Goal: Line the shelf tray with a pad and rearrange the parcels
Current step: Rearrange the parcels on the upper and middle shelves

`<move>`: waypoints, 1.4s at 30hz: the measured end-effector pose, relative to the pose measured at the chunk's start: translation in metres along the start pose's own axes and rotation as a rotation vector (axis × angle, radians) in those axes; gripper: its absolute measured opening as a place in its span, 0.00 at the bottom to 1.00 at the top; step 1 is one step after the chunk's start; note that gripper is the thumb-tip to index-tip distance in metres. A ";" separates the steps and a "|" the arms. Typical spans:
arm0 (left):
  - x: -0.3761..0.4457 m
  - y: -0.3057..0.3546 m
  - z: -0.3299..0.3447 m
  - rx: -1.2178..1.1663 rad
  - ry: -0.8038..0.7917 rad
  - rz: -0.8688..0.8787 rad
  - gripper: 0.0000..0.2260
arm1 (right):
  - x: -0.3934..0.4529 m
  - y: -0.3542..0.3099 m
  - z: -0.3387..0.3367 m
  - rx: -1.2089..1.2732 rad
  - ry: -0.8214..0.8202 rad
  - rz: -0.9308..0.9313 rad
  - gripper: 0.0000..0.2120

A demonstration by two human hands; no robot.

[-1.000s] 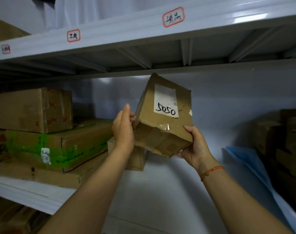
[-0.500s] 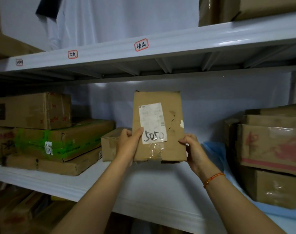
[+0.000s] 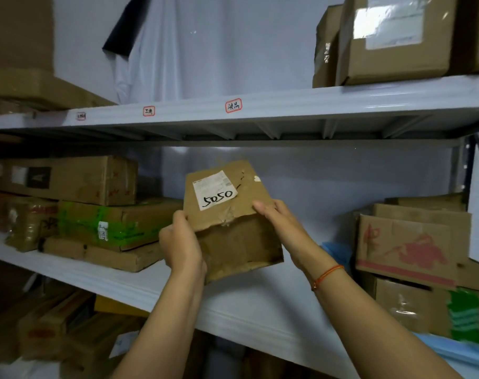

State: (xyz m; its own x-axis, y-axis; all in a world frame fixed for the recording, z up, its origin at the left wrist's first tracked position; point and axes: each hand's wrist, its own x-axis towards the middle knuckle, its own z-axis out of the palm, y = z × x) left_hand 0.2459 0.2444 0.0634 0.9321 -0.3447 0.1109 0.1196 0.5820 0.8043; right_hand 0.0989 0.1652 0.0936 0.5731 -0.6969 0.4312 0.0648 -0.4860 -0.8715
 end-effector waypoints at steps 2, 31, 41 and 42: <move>-0.021 0.021 -0.008 -0.055 0.057 0.105 0.11 | -0.006 -0.016 0.006 0.015 -0.038 -0.040 0.20; -0.005 0.180 0.058 -0.236 -0.330 0.895 0.10 | 0.041 -0.196 0.000 -0.040 0.173 -0.682 0.28; 0.042 0.202 0.155 0.053 -0.583 0.817 0.08 | 0.082 -0.216 -0.061 -0.167 0.460 -0.620 0.18; 0.044 0.203 0.161 0.082 -0.602 0.825 0.09 | 0.085 -0.216 -0.065 -0.190 0.495 -0.622 0.18</move>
State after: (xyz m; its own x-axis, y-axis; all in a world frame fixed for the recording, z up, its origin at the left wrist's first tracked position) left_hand 0.2565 0.2286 0.3254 0.3849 -0.1854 0.9041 -0.5257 0.7611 0.3799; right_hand 0.0800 0.1767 0.3340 0.0479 -0.4005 0.9151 0.0876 -0.9109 -0.4032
